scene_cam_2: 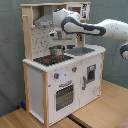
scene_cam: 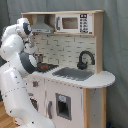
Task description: Play with the kitchen
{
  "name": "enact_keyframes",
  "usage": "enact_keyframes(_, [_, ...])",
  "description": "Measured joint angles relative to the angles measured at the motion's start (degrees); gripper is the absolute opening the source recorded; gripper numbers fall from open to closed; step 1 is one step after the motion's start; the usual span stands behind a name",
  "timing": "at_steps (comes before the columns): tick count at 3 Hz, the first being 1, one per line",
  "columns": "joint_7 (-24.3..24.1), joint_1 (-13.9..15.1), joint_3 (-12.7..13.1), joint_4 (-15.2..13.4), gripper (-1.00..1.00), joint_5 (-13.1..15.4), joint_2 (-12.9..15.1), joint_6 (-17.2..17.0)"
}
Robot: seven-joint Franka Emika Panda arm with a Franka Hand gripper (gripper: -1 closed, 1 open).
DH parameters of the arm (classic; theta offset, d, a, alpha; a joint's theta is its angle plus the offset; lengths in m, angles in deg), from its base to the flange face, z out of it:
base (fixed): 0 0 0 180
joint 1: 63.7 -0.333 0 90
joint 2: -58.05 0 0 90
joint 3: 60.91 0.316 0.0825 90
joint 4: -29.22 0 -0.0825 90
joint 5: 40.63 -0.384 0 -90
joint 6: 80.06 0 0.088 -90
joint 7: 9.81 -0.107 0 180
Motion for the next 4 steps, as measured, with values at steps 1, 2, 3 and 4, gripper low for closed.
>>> enact_keyframes(1, [-1.8,-0.2,0.0,-0.1,-1.0,1.5,1.8,-5.5])
enact_keyframes(2, [-3.8,-0.3,0.0,-0.3,-1.0,3.8,2.3,-10.9])
enact_keyframes(3, [-4.9,-0.7,0.0,-4.1,-1.0,7.0,4.6,-13.3])
enact_keyframes(4, [-5.4,-1.8,0.0,-8.5,-1.0,9.1,7.4,-13.0])
